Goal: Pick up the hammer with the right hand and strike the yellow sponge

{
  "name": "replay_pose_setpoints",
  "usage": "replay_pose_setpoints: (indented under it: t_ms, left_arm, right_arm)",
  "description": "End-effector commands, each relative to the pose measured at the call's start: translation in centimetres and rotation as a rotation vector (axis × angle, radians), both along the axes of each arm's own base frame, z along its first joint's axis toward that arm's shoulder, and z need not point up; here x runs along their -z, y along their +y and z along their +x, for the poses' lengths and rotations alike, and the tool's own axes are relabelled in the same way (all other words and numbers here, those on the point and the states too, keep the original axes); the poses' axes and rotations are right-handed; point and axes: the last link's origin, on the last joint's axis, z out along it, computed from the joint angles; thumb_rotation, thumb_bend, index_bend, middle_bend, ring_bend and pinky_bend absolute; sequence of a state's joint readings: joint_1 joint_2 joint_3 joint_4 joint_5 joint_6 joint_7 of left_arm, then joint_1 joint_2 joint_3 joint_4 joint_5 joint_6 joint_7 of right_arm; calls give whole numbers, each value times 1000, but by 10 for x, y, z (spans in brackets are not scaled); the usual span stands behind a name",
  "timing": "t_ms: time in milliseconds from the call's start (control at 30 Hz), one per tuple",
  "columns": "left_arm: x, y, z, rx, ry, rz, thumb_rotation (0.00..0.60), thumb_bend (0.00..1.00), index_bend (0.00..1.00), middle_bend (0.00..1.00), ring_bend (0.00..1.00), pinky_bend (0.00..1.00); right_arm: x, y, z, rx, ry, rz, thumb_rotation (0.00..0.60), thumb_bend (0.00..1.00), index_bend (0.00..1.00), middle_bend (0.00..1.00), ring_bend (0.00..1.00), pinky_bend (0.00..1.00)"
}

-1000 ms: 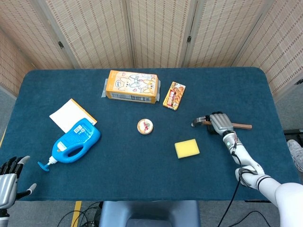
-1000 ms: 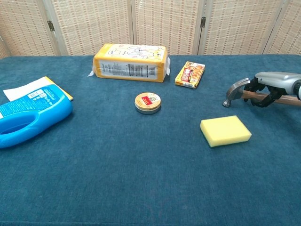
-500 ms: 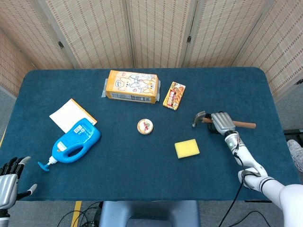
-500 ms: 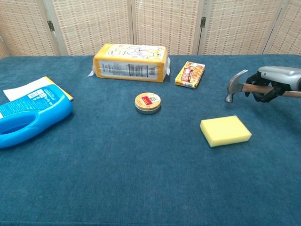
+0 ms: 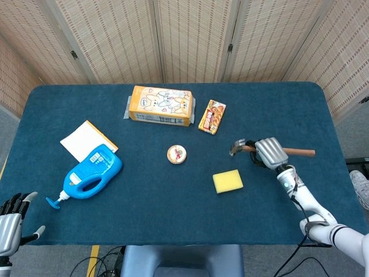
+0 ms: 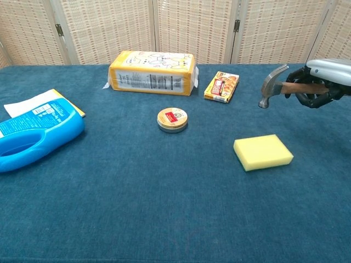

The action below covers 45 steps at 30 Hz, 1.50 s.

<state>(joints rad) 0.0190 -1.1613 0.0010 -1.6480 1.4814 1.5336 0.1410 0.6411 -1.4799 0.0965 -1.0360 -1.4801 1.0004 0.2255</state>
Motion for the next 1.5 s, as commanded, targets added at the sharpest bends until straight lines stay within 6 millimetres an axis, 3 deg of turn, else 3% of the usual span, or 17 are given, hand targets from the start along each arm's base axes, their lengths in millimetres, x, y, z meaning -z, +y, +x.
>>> replay_pose_setpoints:
  t_ms: [33,300,533,933,1267,1500]
  left_arm:
    - [-1,-1,0,-1,0,2,600,209,178,199,120,181]
    - [-3,-6,-4,-18,-4,8,600,209,178,199,120,181]
    - [-3,-6,-3,-12,-6,6,600,209,178,199,120,181]
    - [-2,-8,-3,-17,-8,4,600,209,178,199,120,181]
    - [-3,-9,-3,-19,-8,9,600,209,178,199,120,181]
    - [-2,-9,-3,-20,-6,7,600,209,178,200,120,181]
  right_arm:
    - [2,14,6,-61,23,3,600,736,805,850,678,659]
    - [12,39,14,-140,48,55,600,738,809,858,688,674]
    - [15,47,17,-166,48,73,600,738,817,868,697,697]
    - [38,53,-5,-114,160,170,600,738,817,868,697,697]
    - [12,48,16,-156,21,75,600,739,818,868,697,697]
    - [21,51,13,-143,36,113,600,739,817,867,697,697]
